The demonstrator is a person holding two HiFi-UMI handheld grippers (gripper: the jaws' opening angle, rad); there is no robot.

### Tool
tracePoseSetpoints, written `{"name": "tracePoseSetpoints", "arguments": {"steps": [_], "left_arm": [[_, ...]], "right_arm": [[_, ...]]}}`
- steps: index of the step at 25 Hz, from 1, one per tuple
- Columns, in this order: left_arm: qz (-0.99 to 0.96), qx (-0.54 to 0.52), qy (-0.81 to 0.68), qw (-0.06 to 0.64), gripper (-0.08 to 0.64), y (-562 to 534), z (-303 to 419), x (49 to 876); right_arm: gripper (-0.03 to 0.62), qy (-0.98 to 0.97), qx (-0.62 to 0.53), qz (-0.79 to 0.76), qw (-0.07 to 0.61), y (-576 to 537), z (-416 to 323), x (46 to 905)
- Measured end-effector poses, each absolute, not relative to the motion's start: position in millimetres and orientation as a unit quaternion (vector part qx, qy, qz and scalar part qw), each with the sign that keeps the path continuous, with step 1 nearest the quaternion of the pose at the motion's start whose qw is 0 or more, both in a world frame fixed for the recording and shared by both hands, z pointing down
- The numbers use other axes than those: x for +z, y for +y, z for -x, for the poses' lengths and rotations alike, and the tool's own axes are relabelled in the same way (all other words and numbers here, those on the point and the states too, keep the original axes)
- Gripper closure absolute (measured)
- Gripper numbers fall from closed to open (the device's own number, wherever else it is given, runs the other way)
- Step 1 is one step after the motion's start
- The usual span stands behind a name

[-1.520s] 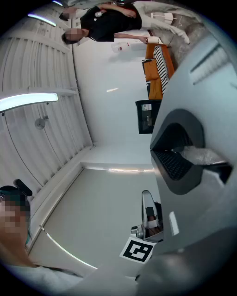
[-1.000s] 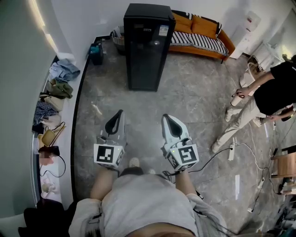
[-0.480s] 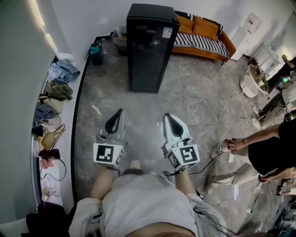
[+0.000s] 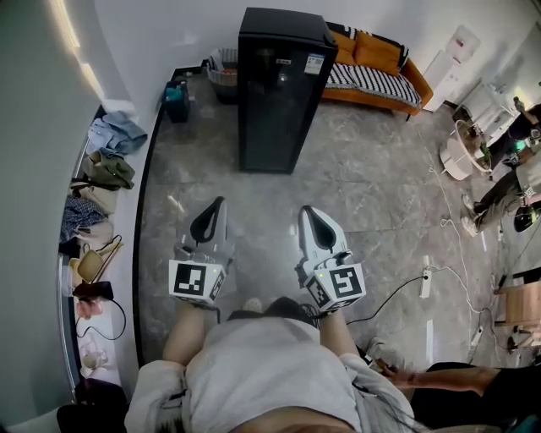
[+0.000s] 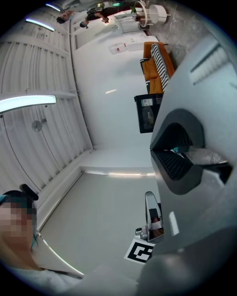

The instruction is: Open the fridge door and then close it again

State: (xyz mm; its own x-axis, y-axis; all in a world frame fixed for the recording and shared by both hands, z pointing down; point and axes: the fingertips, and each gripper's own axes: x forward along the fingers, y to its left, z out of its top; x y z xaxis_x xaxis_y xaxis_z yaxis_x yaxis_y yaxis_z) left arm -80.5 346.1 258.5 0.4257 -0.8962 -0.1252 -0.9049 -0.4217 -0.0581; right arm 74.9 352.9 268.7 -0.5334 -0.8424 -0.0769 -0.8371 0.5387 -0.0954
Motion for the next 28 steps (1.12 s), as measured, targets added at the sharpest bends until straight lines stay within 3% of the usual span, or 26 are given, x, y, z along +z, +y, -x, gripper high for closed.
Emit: {"name": "tracePoseSetpoints", "arguments": {"steps": [28], "left_arm": [[0.83,0.039,0.554,0.06,0.558,171.4,57.3,253.5]], "right_arm": [[0.591,0.896,-0.015,0.441,0.05,165.8,-86.0,264.1]]}}
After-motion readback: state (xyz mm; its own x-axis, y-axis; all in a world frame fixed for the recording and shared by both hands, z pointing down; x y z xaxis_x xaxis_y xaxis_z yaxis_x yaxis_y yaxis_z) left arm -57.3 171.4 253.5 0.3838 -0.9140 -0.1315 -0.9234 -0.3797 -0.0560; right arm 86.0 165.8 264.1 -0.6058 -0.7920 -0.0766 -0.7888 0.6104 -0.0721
